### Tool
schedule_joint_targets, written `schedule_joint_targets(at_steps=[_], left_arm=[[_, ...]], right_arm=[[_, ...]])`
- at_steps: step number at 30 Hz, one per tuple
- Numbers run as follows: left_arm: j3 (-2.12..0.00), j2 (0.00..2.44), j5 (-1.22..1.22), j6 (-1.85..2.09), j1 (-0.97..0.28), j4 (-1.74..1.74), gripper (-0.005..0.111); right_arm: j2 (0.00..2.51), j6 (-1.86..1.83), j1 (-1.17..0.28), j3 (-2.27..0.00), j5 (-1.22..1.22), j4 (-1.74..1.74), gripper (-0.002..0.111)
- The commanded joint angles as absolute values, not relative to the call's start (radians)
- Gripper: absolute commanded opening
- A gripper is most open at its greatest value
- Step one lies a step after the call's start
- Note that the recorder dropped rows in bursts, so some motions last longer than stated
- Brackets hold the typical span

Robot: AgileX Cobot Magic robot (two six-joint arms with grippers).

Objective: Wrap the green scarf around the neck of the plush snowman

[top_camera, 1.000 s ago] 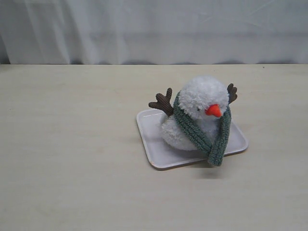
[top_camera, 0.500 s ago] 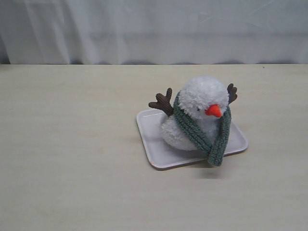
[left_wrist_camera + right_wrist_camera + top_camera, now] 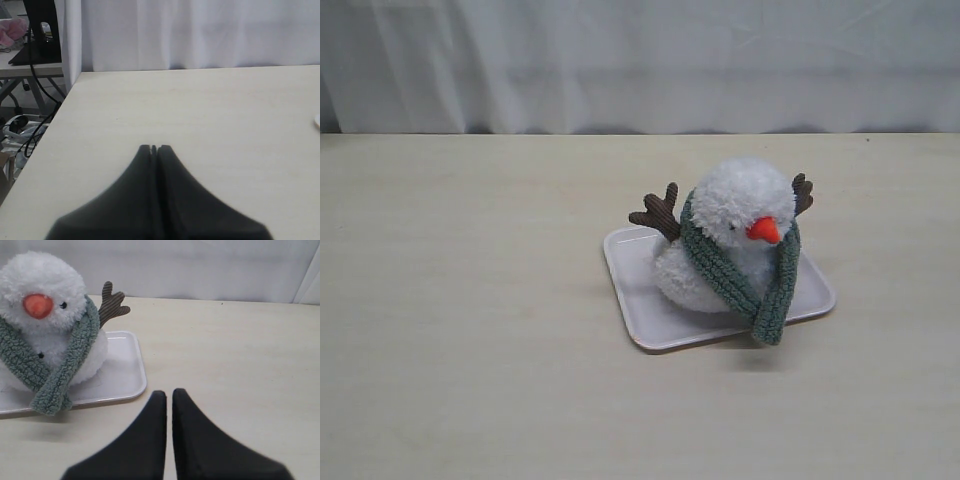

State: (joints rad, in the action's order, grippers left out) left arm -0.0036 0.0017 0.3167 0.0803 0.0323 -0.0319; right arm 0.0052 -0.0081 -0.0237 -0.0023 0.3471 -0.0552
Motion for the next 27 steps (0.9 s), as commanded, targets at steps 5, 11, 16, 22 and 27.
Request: schedule_joint_targets(at_steps=[5, 11, 16, 22, 27], left_arm=[[0.0, 0.0, 0.308, 0.077, 0.034, -0.037, 0.0], [0.0, 0.0, 0.308, 0.077, 0.034, -0.037, 0.0], [0.0, 0.0, 0.308, 0.077, 0.034, -0.037, 0.0], [0.0, 0.0, 0.308, 0.077, 0.034, -0.04, 0.0], [0.0, 0.0, 0.308, 0.077, 0.034, -0.04, 0.0]], right_arm=[[0.0, -0.015, -0.015, 0.0, 0.343, -0.067, 0.004], [0.0, -0.015, -0.015, 0.0, 0.343, -0.067, 0.004], [0.0, -0.015, -0.015, 0.0, 0.343, -0.067, 0.004], [0.0, -0.015, -0.015, 0.0, 0.343, -0.067, 0.004], [0.0, -0.015, -0.015, 0.0, 0.343, -0.067, 0.004]])
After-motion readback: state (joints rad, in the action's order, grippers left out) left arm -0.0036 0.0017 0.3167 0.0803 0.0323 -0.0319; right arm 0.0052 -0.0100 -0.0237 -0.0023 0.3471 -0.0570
